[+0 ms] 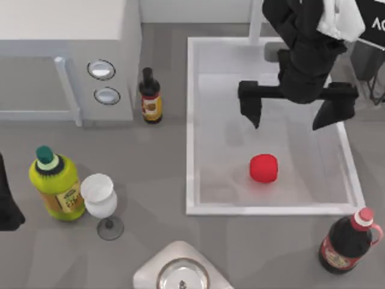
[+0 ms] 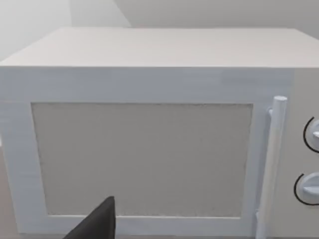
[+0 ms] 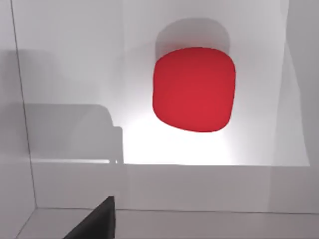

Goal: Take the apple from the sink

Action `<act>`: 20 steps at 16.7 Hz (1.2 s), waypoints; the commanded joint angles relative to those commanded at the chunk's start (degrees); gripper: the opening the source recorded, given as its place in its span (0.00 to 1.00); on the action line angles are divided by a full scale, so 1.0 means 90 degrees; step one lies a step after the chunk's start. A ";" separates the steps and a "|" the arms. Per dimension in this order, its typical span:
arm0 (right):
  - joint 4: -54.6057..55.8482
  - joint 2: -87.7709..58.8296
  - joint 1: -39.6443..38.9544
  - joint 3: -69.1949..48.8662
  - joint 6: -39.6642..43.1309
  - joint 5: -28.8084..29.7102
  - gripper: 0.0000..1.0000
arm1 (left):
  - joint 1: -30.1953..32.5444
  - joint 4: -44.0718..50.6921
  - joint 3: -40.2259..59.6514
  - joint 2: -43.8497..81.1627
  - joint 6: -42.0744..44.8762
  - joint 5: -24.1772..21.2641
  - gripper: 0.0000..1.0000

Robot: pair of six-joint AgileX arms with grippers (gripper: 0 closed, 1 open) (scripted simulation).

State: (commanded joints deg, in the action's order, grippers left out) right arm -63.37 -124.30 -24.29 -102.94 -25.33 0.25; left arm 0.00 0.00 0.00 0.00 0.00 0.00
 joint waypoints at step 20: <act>0.1991 -0.2079 -0.0179 0.0380 -0.0213 0.0013 1.00 | 0.0000 0.0000 0.0000 0.0000 0.0000 0.0000 1.00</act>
State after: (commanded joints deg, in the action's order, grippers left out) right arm -45.45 -143.01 -25.90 -99.52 -27.25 0.37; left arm 0.00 0.00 0.00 0.00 0.00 0.00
